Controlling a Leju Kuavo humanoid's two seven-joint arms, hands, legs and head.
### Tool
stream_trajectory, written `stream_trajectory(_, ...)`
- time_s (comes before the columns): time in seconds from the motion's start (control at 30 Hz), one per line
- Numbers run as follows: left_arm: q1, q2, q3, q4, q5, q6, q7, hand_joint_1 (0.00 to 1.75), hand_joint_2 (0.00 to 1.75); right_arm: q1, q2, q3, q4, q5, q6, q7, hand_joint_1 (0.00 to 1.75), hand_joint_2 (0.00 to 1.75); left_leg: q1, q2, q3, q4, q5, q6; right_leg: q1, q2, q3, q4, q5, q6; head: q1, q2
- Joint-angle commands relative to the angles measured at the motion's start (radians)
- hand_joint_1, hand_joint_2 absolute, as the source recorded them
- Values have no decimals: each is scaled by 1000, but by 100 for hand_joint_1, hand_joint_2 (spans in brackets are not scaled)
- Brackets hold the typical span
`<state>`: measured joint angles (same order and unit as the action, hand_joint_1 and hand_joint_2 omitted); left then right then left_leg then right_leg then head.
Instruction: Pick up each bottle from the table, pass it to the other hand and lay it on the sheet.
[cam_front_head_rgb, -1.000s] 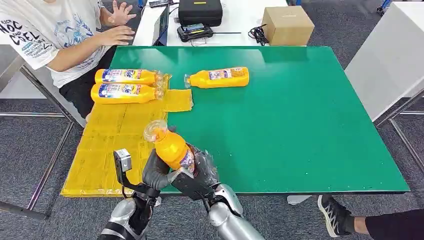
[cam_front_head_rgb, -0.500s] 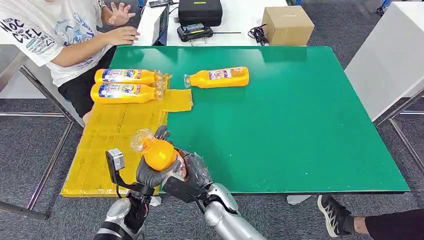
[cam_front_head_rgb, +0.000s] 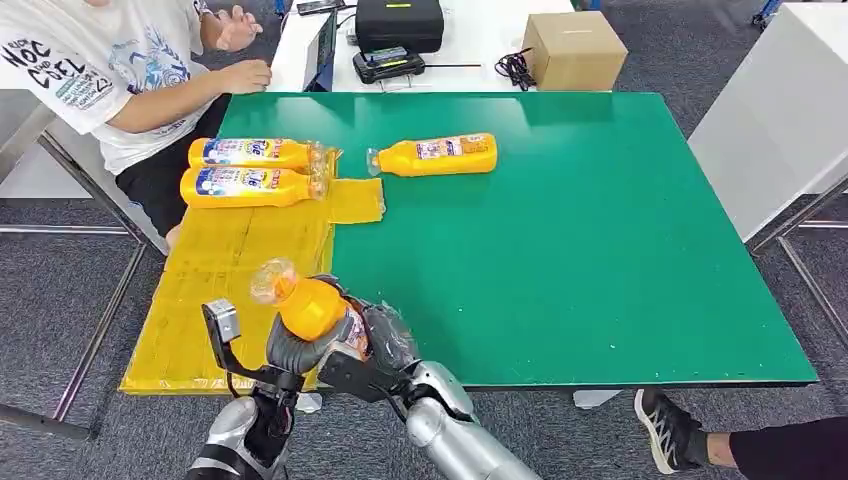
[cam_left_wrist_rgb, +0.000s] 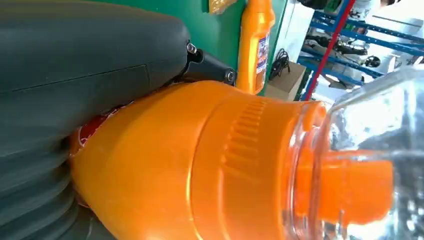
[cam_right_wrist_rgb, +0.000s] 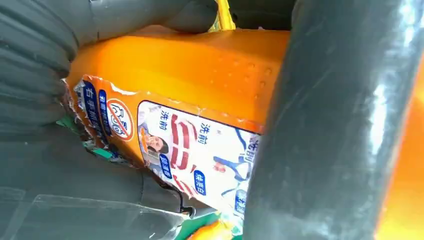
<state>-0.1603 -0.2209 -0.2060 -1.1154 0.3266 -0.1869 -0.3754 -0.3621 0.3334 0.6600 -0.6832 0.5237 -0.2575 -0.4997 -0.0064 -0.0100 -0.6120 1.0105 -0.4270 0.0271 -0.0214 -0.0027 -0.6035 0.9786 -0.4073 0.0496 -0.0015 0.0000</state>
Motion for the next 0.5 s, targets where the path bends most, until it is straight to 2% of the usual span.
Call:
stream_trajectory(0.03,-84,-7,-21,-61,0,13,-14,175,175,53,0,0,-2,-21,-40,11,0,0,3,-4,4,2,-2,-2,3,-5,6,0,-3,-3,0,0)
stream_trajectory(0.17,-91,4,23,-101,-5,64,-33,175,175,100,-40,-57,-166,-67,-22,4,0,0,3,-4,2,1,-2,-2,3,-5,4,0,-2,-2,0,0)
stream_trajectory(0.3,-117,8,87,-117,-69,185,-99,175,175,180,-80,-122,-428,-126,-20,-34,0,0,2,-4,1,1,-1,-1,2,-4,2,-1,-1,-2,0,0)
stream_trajectory(0.5,-156,13,138,-92,-107,252,-130,175,175,244,-108,-151,-650,-210,22,-68,0,0,2,-2,1,1,-1,-1,2,-2,2,0,-1,-2,0,0)
